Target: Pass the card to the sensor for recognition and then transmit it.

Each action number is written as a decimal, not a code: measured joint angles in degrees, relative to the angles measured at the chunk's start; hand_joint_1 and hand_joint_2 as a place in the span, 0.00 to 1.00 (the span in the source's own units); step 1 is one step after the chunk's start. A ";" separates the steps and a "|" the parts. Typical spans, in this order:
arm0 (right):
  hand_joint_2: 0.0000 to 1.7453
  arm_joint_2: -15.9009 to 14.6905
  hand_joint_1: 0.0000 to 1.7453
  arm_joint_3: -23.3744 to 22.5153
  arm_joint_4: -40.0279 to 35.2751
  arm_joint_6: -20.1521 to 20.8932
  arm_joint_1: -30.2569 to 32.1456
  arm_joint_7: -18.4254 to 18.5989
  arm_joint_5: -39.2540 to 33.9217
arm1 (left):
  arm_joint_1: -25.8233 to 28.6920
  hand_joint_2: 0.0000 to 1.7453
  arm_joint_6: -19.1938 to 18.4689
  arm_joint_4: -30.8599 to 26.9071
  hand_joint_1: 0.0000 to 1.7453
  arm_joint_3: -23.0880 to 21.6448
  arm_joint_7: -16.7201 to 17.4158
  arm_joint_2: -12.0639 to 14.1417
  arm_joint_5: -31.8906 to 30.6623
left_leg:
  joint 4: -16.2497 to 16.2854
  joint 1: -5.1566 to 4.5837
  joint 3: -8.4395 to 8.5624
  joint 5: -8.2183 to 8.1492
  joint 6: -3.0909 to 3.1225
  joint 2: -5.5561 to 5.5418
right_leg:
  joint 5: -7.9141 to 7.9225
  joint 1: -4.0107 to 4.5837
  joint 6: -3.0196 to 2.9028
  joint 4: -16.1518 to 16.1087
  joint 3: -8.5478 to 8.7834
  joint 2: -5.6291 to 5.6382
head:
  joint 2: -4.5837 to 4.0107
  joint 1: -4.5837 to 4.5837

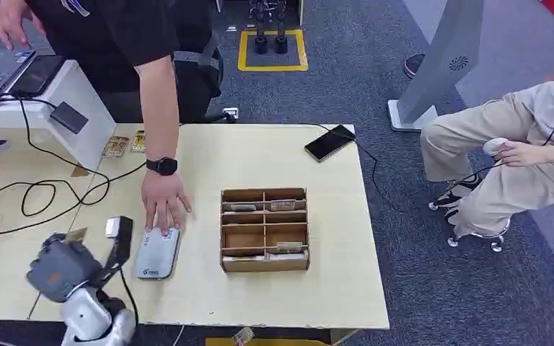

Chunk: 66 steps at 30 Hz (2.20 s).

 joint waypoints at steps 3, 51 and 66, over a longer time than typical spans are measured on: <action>1.00 0.00 0.00 0.00 0.07 0.00 -0.26 -0.09 -0.02 | 0.29 1.00 0.02 3.19 1.00 -11.83 -5.59 1.77 0.00 | -0.02 0.01 0.02 -0.02 -0.01 0.32 | 0.02 -0.01 -0.02 0.02 0.00 0.34 | 0.00 0.20; 1.00 -0.26 0.00 0.02 1.79 0.00 0.12 -0.68 0.07 | 0.90 1.00 0.44 12.26 1.00 -9.79 -24.98 -1.25 0.17 | 0.00 -0.03 0.04 -0.05 0.04 0.19 | 0.04 -0.02 0.04 -0.02 0.01 0.20 | 0.00 0.20; 1.00 -0.39 0.00 0.02 1.97 0.00 0.13 -0.70 0.50 | 1.52 1.00 0.46 12.50 1.00 -0.45 -34.51 -6.34 0.57 | 0.00 -0.02 0.04 -0.05 0.04 0.19 | 0.04 -0.02 0.04 -0.02 0.01 0.21 | 0.00 0.20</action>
